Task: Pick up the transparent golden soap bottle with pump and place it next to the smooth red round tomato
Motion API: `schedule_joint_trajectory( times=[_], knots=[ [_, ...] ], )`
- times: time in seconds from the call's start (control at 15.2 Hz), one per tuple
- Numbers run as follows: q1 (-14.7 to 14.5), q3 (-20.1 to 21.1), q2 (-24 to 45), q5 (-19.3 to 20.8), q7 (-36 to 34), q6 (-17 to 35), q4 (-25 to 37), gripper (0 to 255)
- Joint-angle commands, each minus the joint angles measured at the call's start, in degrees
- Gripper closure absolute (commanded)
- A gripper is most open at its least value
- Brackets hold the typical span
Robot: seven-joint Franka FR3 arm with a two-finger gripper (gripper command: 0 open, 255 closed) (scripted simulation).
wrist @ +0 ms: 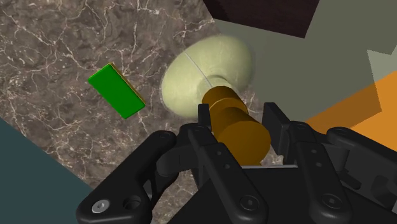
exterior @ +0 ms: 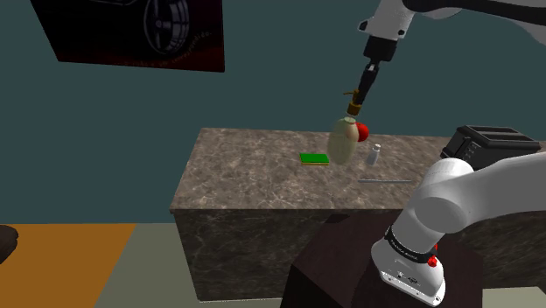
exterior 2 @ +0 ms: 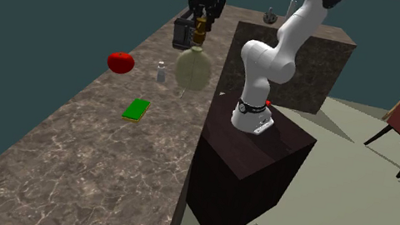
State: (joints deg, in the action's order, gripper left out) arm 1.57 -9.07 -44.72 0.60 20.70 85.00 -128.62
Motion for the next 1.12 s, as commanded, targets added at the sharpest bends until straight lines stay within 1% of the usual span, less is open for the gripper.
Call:
schedule_joint_trajectory(
  times=[0.0,1.06],
  knots=[
    [-0.1,0.1,0.6,-0.1,-0.1,-1.4,2.0,255],
    [-0.9,0.2,6.8,-1.0,-0.6,-12.4,19.3,255]
  ],
)
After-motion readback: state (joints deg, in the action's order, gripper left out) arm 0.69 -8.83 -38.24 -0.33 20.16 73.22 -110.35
